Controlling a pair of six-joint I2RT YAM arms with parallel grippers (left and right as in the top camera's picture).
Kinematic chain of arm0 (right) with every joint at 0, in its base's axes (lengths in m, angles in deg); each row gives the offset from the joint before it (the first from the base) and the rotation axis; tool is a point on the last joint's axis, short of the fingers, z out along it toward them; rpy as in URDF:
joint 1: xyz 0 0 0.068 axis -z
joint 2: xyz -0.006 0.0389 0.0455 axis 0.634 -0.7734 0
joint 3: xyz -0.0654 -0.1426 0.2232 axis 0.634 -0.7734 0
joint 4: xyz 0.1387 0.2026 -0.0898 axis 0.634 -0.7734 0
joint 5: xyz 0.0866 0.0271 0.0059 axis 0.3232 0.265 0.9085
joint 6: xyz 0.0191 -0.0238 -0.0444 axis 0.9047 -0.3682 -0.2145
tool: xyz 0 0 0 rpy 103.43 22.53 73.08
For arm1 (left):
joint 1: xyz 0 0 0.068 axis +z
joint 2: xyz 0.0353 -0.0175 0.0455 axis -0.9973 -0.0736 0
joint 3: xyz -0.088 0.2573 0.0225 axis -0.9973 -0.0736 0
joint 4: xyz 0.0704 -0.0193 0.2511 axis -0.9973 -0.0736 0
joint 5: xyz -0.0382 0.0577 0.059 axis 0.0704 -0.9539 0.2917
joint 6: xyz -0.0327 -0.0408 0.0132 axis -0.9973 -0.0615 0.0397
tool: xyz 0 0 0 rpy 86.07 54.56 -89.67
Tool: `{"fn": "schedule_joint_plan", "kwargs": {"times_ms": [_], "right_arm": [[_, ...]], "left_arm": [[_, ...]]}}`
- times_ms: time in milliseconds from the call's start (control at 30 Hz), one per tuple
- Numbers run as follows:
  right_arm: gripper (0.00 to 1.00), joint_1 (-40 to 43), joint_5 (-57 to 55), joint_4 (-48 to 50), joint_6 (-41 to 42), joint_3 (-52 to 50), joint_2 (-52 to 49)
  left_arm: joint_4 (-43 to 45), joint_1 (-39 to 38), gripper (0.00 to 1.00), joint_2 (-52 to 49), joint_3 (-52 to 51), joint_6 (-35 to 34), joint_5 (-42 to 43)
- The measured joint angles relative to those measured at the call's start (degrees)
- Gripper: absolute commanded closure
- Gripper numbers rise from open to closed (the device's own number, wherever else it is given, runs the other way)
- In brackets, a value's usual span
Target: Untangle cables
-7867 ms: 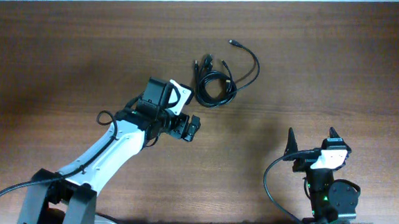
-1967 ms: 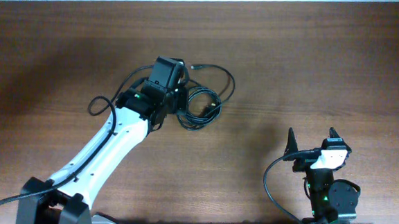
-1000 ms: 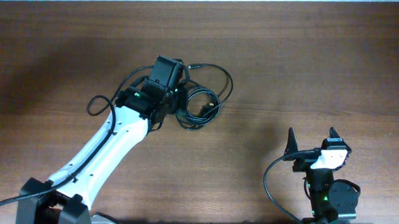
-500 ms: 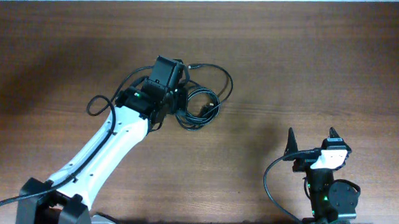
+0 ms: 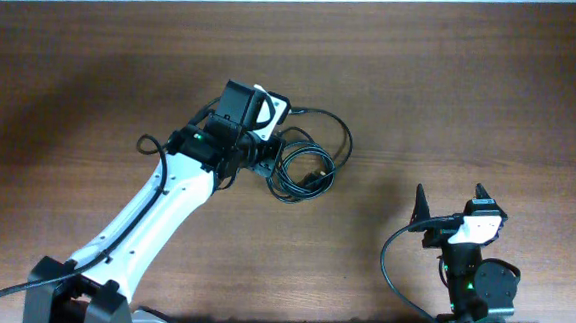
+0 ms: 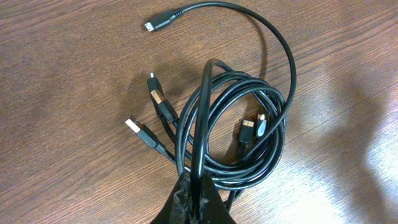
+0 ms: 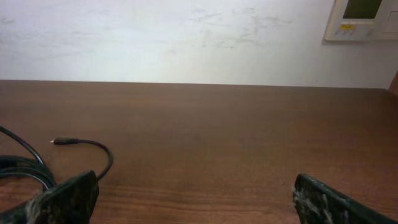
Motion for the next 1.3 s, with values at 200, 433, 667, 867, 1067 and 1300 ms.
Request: {"fn": "schedule_joint_plan", "kwargs": {"times_ms": [200,433,667,867,1067,1300], "right_arm": [[0.01,-0.02,-0.02,0.00,-0.04,0.00,0.00],[0.01,-0.02,-0.02,0.00,-0.02,0.00,0.00],[0.01,-0.02,-0.02,0.00,0.02,0.00,0.00],[0.02,-0.02,-0.02,0.00,-0.02,0.00,0.00],[0.01,-0.02,-0.02,0.00,-0.04,0.00,0.00],[0.01,-0.02,-0.02,0.00,-0.04,0.00,0.00]], "left_arm": [[-0.02,0.00,1.00,0.00,0.00,-3.50,-2.23],[-4.26,0.00,1.00,0.00,0.17,-21.86,-10.93],[-5.84,-0.02,1.00,0.00,0.20,-26.08,-12.57],[-5.84,0.00,1.00,0.00,0.20,-26.27,-12.57],[-5.84,0.00,1.00,0.00,0.20,-26.27,-12.57],[-5.84,0.00,1.00,0.00,0.20,-26.27,-12.59]]}}
